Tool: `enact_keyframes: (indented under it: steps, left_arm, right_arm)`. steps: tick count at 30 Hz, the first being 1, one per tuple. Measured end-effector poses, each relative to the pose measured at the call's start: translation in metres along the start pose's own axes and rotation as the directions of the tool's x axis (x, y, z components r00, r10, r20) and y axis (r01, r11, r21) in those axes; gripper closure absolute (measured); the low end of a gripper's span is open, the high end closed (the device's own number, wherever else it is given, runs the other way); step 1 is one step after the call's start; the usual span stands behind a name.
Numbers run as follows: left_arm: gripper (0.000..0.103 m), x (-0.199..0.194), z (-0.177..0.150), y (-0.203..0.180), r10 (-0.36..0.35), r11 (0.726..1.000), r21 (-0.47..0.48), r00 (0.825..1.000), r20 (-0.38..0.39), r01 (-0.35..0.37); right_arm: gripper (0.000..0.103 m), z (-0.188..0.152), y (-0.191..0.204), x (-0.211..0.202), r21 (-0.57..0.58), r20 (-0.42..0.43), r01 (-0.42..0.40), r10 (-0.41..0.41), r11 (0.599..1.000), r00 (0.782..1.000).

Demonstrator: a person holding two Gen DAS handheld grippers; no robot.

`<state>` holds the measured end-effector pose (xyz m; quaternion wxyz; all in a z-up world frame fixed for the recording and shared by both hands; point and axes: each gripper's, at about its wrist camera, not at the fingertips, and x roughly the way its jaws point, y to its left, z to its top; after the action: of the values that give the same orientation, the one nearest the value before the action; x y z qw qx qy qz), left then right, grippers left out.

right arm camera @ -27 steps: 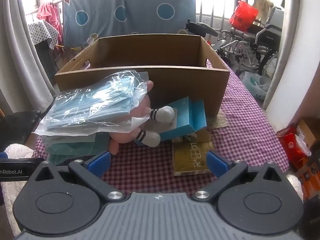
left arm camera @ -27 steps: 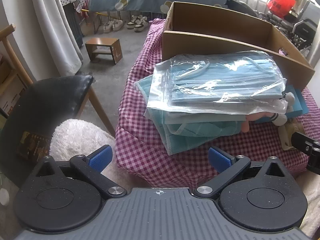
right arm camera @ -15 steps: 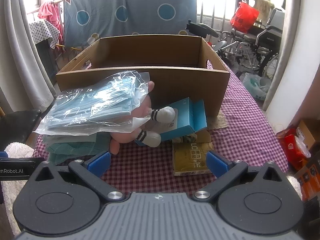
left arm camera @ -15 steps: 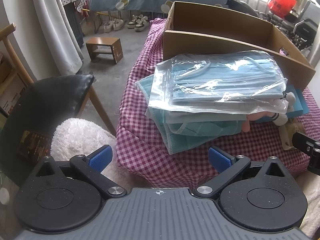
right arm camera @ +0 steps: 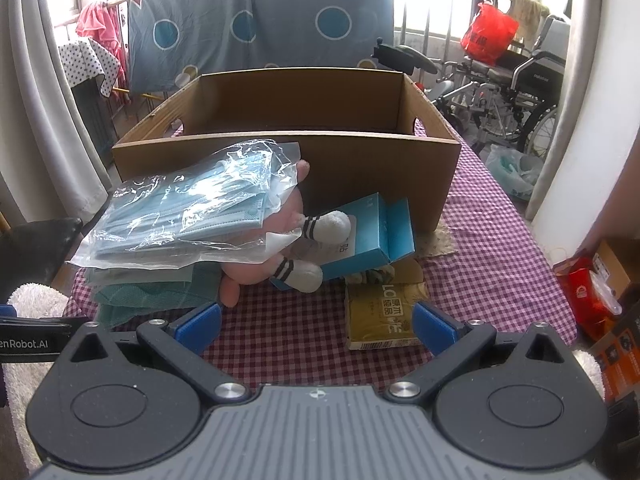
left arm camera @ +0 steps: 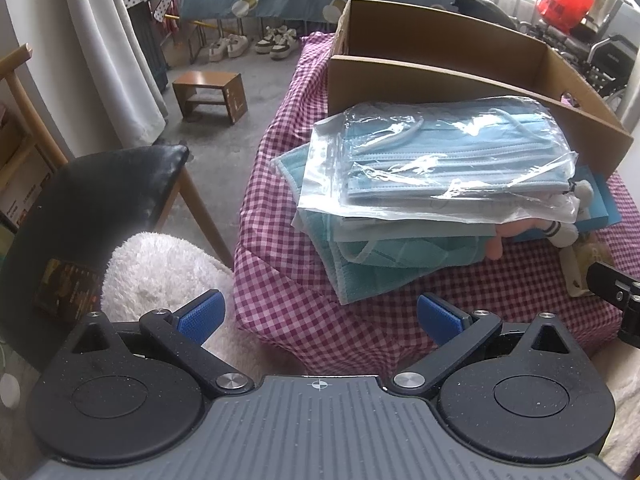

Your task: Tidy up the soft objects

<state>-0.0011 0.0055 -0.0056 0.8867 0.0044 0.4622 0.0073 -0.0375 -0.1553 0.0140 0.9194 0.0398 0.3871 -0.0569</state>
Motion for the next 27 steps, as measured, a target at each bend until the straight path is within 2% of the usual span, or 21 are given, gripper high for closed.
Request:
enact_keyframes:
  steps: [27]
  left_arm:
    - [0.000, -0.0007, 0.0003, 0.0001, 0.014, 1.000, 0.006, 1.000, -0.001, -0.014]
  right_arm:
    - [0.000, 0.0012, -0.0005, -0.0007, -0.011, 0.014, 0.020, -0.020, 1.000, 1.000]
